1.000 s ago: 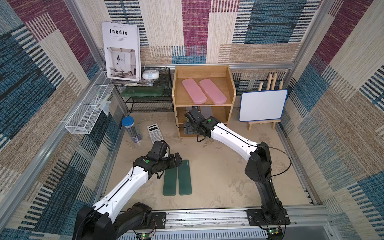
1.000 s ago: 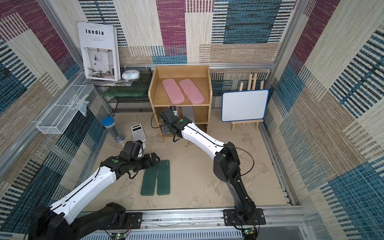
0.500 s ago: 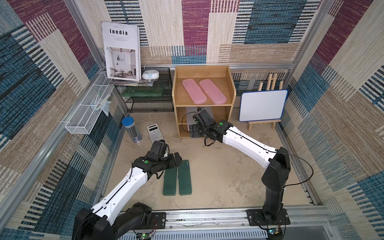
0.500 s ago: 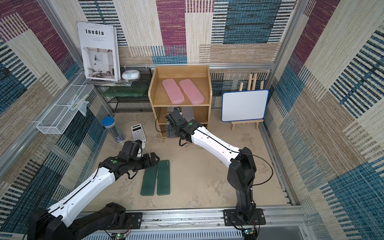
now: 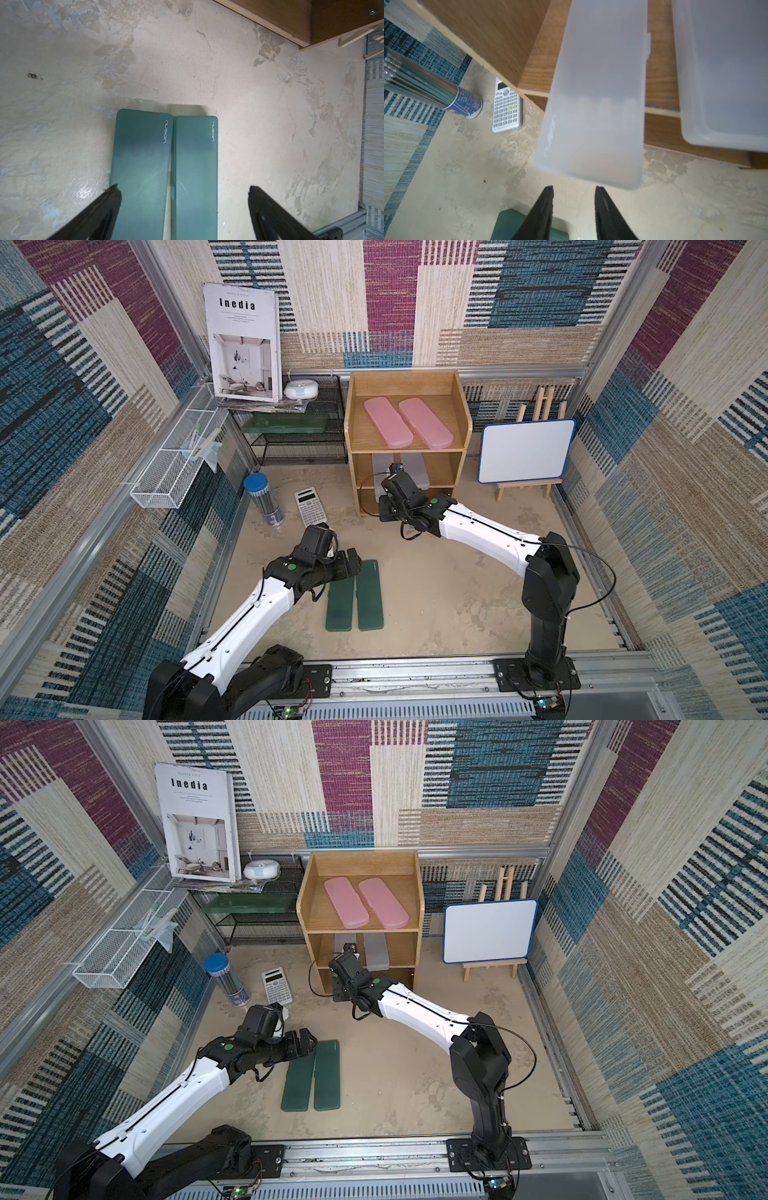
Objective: Place the pencil cases on the shelf according to color
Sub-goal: Place the pencil case on the shelf, then move the pencil case to the center of the board.
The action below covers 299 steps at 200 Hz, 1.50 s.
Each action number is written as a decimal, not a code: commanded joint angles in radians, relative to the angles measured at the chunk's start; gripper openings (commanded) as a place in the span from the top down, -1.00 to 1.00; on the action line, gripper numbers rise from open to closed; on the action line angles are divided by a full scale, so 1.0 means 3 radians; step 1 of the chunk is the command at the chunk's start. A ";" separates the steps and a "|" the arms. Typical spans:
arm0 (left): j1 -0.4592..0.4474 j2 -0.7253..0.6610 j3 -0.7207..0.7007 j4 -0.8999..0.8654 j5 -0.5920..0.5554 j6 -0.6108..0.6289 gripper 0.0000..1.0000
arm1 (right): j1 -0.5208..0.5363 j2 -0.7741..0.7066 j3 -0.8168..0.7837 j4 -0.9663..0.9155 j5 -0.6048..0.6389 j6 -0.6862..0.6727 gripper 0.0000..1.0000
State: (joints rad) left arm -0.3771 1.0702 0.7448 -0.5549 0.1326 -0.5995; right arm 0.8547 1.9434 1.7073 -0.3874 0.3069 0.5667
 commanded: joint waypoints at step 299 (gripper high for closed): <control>-0.1062 0.0345 -0.0128 -0.0058 -0.0294 -0.0734 -0.99 | 0.0317 -0.1875 -0.2299 0.0221 0.0068 0.0240 -0.74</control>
State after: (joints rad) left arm -0.6659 1.1370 0.6960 -0.5911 0.1078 -0.7650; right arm 0.9455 1.4250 1.0698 -0.3222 0.3092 0.5987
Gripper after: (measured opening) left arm 0.995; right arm 0.847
